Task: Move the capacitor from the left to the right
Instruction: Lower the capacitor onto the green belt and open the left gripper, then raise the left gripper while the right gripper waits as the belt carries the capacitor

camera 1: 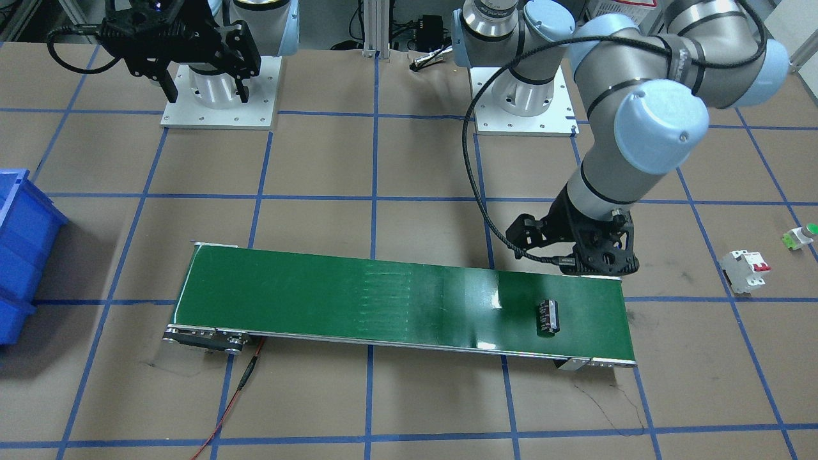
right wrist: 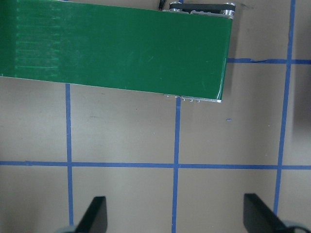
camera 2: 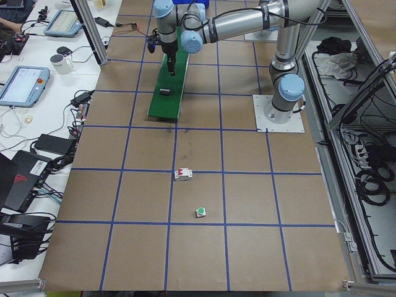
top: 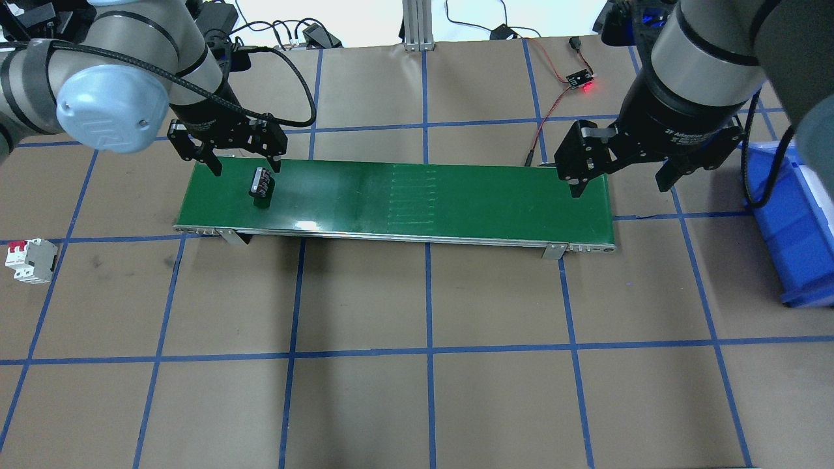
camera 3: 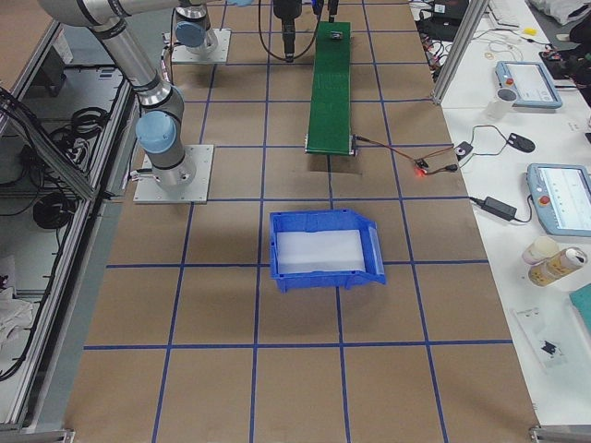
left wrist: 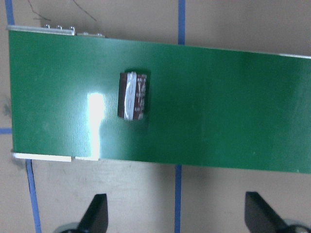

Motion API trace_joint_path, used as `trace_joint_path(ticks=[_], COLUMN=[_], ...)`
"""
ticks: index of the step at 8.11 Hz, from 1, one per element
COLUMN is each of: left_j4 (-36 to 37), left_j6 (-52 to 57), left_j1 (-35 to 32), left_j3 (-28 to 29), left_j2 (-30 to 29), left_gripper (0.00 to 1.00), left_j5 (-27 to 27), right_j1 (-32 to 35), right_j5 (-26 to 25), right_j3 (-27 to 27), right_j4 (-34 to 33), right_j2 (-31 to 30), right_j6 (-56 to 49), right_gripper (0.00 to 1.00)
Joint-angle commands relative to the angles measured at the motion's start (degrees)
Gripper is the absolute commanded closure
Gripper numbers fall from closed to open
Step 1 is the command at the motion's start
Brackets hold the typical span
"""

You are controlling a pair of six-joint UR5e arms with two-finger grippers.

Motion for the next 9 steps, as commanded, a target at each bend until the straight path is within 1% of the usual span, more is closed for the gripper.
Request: trace_joint_path(ticks=[1, 2, 3, 4, 5, 6, 8, 9], left_j4=[-13.1, -16.0, -16.0, -16.1, -16.1, -15.6, -15.5, -15.3], left_j6=[-1.4, -1.4, -1.0, -0.6, 0.0, 0.0, 1.4, 3.9], left_j1=[-1.8, -2.2, -2.4, -2.5, -2.6, -2.5, -2.3, -2.4], left_j3=[1.6, 2.4, 2.4, 2.4, 2.4, 2.4, 2.4, 2.4], left_j2=[8.9, 11.2, 12.3, 13.0, 14.1, 13.9, 14.6, 15.3], left_gripper=[0.00, 0.00, 0.00, 0.00, 0.00, 0.00, 0.00, 0.00], left_j5=[0.2, 1.0, 1.6, 1.0, 1.7, 1.7, 1.7, 1.7], right_j1=[0.0, 0.1, 0.2, 0.2, 0.2, 0.2, 0.1, 0.0], right_j5=[0.6, 0.6, 0.7, 0.2, 0.1, 0.0, 0.2, 0.8], right_j3=[0.1, 0.1, 0.3, 1.0, 1.0, 1.0, 1.1, 1.1], right_j4=[-0.1, -0.7, -2.0, -5.8, -6.1, -6.5, -14.1, -16.4], right_j2=[0.0, 0.3, 1.0, 2.9, 6.0, 8.8, 16.0, 18.9], right_j6=[-0.2, -0.2, 0.1, 0.2, 0.6, 0.5, 0.6, 0.6], right_gripper=[0.00, 0.00, 0.00, 0.00, 0.00, 0.00, 0.00, 0.00])
